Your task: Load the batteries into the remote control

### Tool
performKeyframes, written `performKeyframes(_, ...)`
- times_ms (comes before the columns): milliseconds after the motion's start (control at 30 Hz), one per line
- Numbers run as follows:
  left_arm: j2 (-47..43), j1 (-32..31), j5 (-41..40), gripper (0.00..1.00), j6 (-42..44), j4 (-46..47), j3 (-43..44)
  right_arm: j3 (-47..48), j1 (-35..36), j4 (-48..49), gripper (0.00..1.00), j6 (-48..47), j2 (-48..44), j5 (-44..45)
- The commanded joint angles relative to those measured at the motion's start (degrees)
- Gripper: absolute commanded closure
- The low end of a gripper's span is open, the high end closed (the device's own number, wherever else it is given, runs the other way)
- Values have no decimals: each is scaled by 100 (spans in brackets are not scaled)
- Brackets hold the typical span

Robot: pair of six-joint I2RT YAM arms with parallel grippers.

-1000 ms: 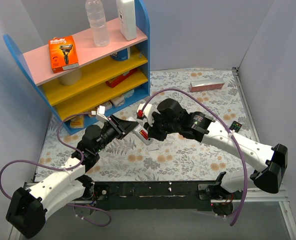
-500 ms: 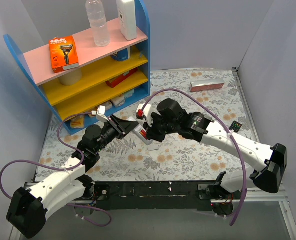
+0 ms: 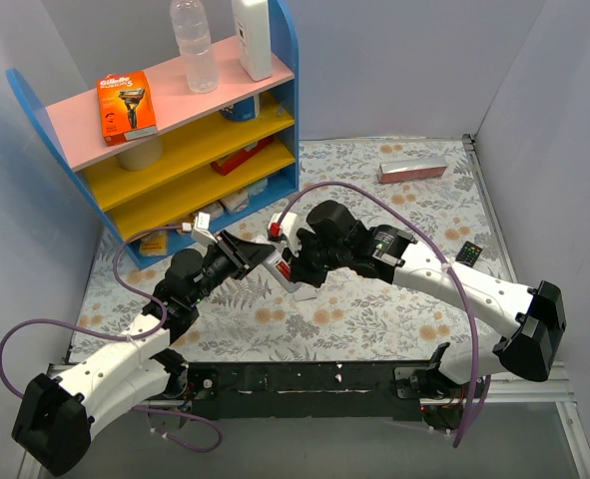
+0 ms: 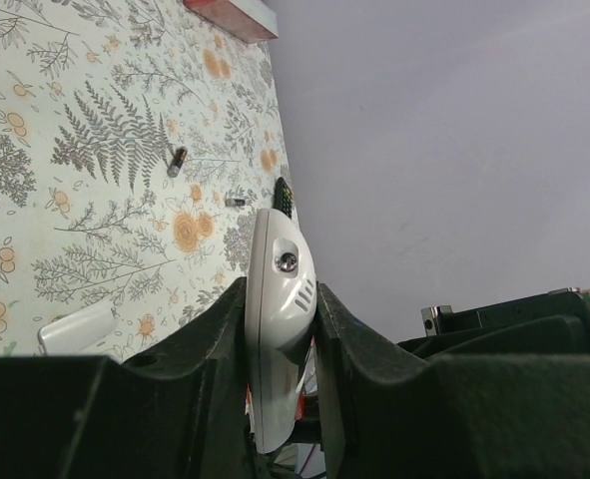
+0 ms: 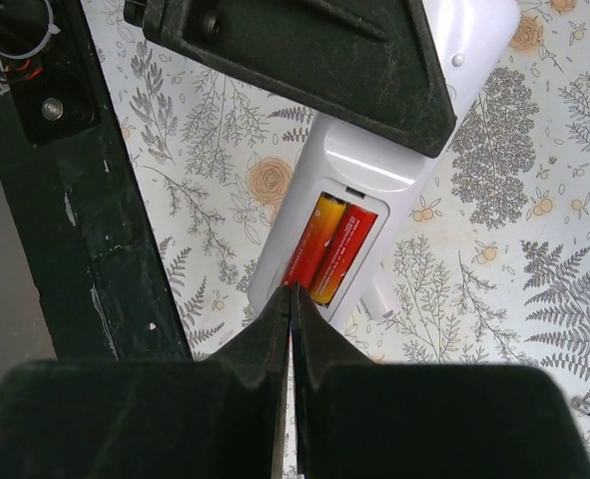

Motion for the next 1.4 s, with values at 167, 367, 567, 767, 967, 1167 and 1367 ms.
performKeyframes(167,-42,-23,-13,100,-535,547,127,-220,113,534,95,291,273,257)
performKeyframes(367,-42,-23,-119,100,-684,503,110,-343,324,1060,95,678,318,820)
performKeyframes(567,-42,-14,-49,100,-781,564,57,-589,342,1615,95,845,335,1041)
performKeyframes(767,-209,-14,-119,100,-588,389,13,-546,342,1739,95,802,283,1041)
performKeyframes(967,-227,-14,11,100,-140,46,82,-316,333,1334,88,-515,-376,593)
performKeyframes(1167,317,30,609,100,229,-376,662,-729,333,983,68,-2212,-1272,66)
performKeyframes(1367,652,48,1093,100,484,-683,1102,-844,333,648,68,-2854,-1537,-338)
